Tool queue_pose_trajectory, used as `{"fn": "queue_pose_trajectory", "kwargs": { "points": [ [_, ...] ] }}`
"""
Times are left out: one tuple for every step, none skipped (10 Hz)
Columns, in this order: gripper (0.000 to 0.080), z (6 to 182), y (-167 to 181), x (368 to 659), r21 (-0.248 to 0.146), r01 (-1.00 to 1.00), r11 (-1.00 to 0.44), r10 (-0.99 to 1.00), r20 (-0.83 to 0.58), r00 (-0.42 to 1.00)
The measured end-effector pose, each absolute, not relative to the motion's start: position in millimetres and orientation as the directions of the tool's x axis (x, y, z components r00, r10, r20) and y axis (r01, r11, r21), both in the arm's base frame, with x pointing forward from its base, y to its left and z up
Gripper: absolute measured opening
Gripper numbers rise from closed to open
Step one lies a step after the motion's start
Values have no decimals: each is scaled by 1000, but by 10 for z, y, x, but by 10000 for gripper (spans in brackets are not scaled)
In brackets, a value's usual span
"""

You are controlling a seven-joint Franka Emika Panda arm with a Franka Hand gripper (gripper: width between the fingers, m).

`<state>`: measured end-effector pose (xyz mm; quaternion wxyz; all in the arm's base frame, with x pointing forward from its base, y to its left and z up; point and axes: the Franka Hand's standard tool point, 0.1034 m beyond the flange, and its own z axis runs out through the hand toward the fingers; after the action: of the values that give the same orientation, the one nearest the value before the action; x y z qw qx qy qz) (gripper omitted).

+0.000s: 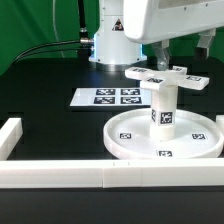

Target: Assemble round table

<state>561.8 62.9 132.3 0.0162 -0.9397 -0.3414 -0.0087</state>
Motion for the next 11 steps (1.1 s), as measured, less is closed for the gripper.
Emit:
{"fn": "queue_pose_trajectory", "kwargs": {
  "points": [
    [649, 1323, 619, 5619, -21, 701, -713, 700, 28, 713],
    [649, 1324, 611, 5629, -11, 762, -648, 761, 32, 648],
    [649, 1321, 606, 5654, 18, 821, -570, 821, 37, 569],
    [649, 1309, 601, 5651, 32, 861, -508, 861, 31, 507],
    [649, 1306, 593, 5652, 37, 884, -466, 885, 23, 465],
    [649, 1306, 583, 5646, 34, 912, -410, 912, 10, 410],
    [649, 1303, 525, 5632, 20, 911, -411, 912, 11, 411],
    [649, 1299, 496, 5632, 25, 929, -368, 930, 1, 368],
    [649, 1297, 490, 5630, 25, 952, -305, 952, -3, 306],
    [649, 1295, 478, 5629, 25, 966, -259, 966, -5, 259],
    [649, 1291, 465, 5626, 24, 983, -181, 983, -8, 182]
  ]
}}
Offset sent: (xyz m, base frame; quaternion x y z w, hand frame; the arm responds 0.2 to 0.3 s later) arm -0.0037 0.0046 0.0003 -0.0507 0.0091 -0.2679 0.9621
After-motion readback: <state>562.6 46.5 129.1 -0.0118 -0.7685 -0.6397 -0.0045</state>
